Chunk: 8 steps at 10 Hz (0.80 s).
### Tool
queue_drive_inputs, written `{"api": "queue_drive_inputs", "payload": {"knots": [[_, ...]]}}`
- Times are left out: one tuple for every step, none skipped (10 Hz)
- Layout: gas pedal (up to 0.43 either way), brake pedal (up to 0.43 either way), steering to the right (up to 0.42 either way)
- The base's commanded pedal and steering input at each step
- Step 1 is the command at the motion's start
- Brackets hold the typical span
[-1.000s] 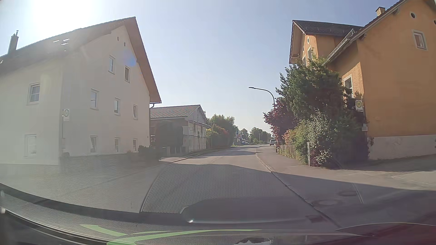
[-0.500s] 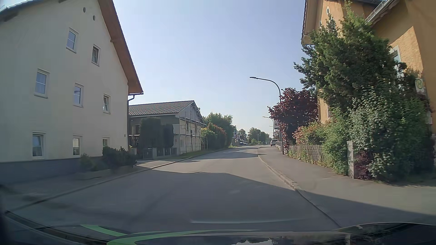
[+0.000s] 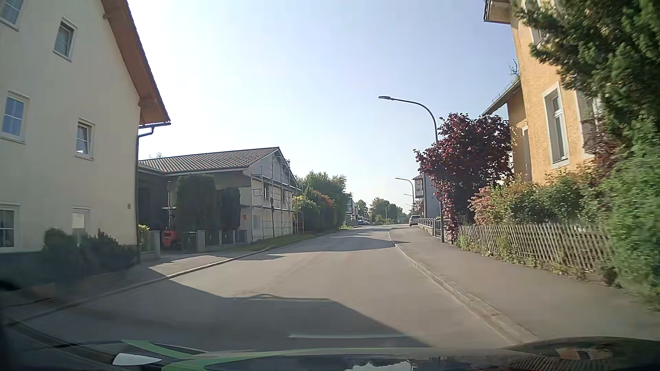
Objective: Follow the waypoints while adhering to traffic rules and regulations
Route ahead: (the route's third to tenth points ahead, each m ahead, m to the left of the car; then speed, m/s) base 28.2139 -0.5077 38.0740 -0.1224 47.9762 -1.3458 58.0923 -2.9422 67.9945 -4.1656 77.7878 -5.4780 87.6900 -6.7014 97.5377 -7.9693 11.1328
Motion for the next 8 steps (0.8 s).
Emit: {"api": "queue_drive_inputs", "payload": {"knots": [[0.228, 0.000, 0.016], [0.228, 0.000, 0.015], [0.228, 0.000, 0.016], [0.228, 0.000, 0.015], [0.228, 0.000, 0.015], [0.228, 0.000, 0.014], [0.228, 0.000, 0.014], [0.228, 0.000, 0.014]]}}
